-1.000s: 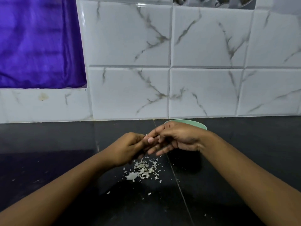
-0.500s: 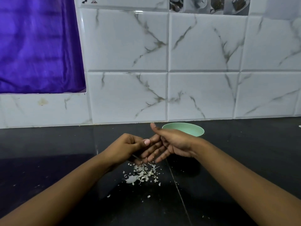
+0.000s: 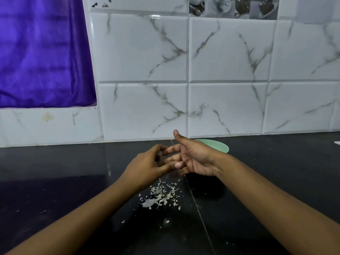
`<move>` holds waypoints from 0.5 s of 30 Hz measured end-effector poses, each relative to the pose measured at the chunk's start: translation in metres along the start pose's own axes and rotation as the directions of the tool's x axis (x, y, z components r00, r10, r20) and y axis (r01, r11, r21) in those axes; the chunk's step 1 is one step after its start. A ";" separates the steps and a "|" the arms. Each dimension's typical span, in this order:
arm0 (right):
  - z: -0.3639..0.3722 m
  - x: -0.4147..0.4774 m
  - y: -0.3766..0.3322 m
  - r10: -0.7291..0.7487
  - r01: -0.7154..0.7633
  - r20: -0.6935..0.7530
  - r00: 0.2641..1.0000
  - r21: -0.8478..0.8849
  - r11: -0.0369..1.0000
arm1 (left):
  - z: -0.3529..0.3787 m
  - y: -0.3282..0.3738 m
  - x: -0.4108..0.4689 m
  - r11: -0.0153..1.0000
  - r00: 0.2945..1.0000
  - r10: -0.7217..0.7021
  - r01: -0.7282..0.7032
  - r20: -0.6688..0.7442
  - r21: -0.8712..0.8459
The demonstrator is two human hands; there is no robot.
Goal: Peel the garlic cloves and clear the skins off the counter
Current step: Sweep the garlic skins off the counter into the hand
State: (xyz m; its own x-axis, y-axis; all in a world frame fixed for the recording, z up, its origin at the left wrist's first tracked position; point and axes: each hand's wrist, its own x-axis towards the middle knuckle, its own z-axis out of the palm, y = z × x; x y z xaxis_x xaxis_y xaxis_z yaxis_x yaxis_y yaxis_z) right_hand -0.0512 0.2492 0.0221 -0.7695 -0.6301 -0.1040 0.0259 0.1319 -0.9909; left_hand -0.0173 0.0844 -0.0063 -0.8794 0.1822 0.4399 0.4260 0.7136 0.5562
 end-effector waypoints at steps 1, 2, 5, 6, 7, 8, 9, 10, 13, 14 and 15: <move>0.003 -0.001 -0.001 0.005 -0.006 0.024 1.000 0.025 1.000 | 0.000 0.002 0.000 1.000 1.000 0.005 -0.005 -0.024 0.003; 0.004 -0.003 -0.001 0.007 -0.008 0.038 0.999 0.045 0.999 | -0.002 0.004 0.001 0.997 1.000 -0.010 0.010 0.002 -0.075; 0.000 -0.012 -0.002 -0.026 0.023 0.036 0.999 0.086 0.996 | -0.011 0.005 -0.002 0.904 0.969 -0.022 0.124 0.246 -0.410; -0.002 -0.015 -0.003 -0.058 0.057 0.010 0.998 0.063 0.996 | -0.016 0.004 -0.003 0.866 0.951 0.003 0.152 0.309 -0.476; -0.005 -0.016 -0.004 -0.096 0.097 -0.036 0.995 0.020 0.995 | -0.021 0.001 -0.003 0.849 0.937 0.017 0.170 0.348 -0.501; -0.007 -0.018 -0.005 -0.135 0.132 -0.101 0.986 -0.036 0.991 | -0.025 -0.003 -0.003 0.853 0.929 0.012 0.184 0.370 -0.488; -0.010 -0.019 -0.006 -0.180 0.164 -0.175 0.968 -0.100 0.981 | -0.029 -0.008 -0.002 0.871 0.925 -0.007 0.193 0.381 -0.452; -0.012 -0.020 -0.006 -0.231 0.192 -0.244 0.942 -0.175 0.966 | -0.032 -0.013 -0.001 0.896 0.930 -0.025 0.183 0.367 -0.404; -0.009 -0.021 -0.001 -0.396 0.181 -0.373 0.839 -0.496 0.849 | -0.039 -0.014 0.002 0.982 0.975 0.020 0.022 0.222 -0.187; -0.005 -0.020 0.003 -0.429 0.127 -0.388 0.816 -0.603 0.787 | -0.040 -0.010 0.001 0.995 0.980 0.041 -0.022 0.195 -0.099; 0.000 -0.018 0.006 -0.434 0.082 -0.383 0.816 -0.666 0.742 | -0.039 -0.004 0.000 0.999 0.981 0.044 -0.046 0.188 0.008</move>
State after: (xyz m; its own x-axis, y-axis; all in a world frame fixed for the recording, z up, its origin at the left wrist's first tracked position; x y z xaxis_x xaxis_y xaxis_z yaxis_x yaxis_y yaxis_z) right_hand -0.0372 0.2607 0.0178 -0.8833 -0.2780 0.3775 -0.4685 0.5558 -0.6867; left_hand -0.0108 0.0547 0.0193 -0.8842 0.3371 0.3232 0.4643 0.7096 0.5300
